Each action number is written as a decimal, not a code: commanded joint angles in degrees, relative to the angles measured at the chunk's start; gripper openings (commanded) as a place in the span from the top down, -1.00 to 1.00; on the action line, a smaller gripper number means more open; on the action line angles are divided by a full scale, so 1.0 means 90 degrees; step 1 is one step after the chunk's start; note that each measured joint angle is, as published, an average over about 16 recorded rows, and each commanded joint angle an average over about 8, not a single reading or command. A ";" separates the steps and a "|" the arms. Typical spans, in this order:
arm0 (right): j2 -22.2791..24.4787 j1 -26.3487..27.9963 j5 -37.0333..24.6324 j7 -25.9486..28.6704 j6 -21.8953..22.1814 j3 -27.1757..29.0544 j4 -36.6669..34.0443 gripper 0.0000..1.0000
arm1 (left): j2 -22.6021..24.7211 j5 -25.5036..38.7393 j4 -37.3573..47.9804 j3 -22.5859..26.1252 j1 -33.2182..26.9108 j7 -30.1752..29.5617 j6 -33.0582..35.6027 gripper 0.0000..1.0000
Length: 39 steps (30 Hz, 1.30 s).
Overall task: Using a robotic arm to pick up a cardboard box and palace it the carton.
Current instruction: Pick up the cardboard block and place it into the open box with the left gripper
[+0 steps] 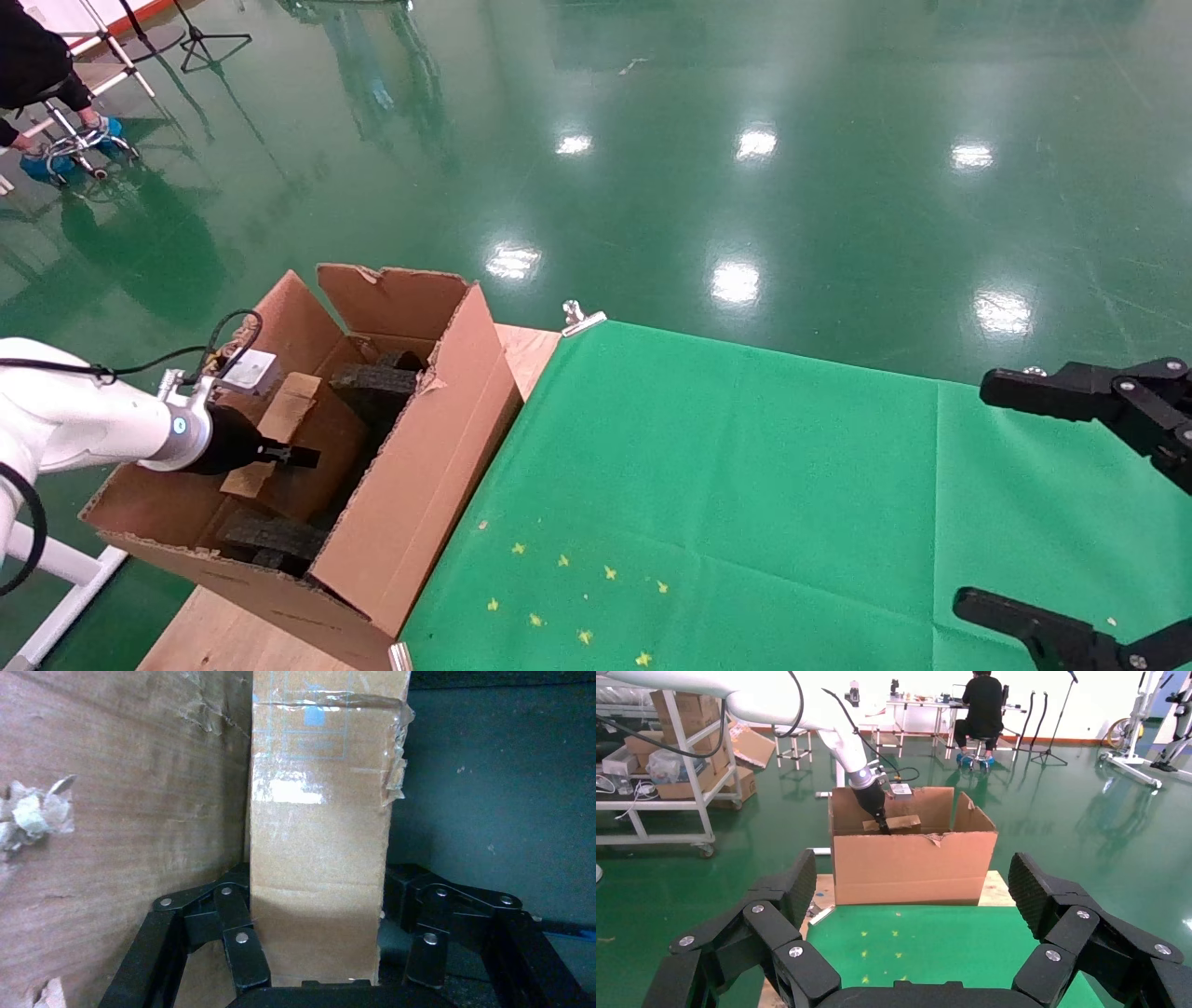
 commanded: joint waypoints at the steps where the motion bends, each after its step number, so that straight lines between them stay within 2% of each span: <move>1: 0.0000 0.0000 0.0000 0.0000 0.0000 0.0000 0.0000 -1.00 | 0.0006 -0.0001 0.0000 0.0000 0.0009 -0.0001 -0.0009 -1.00; 27: 0.0001 0.0002 0.0002 -0.0002 0.0000 -0.0003 -0.0002 -1.00 | -0.0177 -0.0046 -0.0052 -0.0031 -0.0228 0.0073 0.0296 -1.00; 39: 0.0001 0.0002 0.0003 -0.0003 0.0001 -0.0004 -0.0002 -1.00 | -0.0671 -0.0593 -0.0639 -0.0409 -0.1224 0.0086 0.1295 -1.00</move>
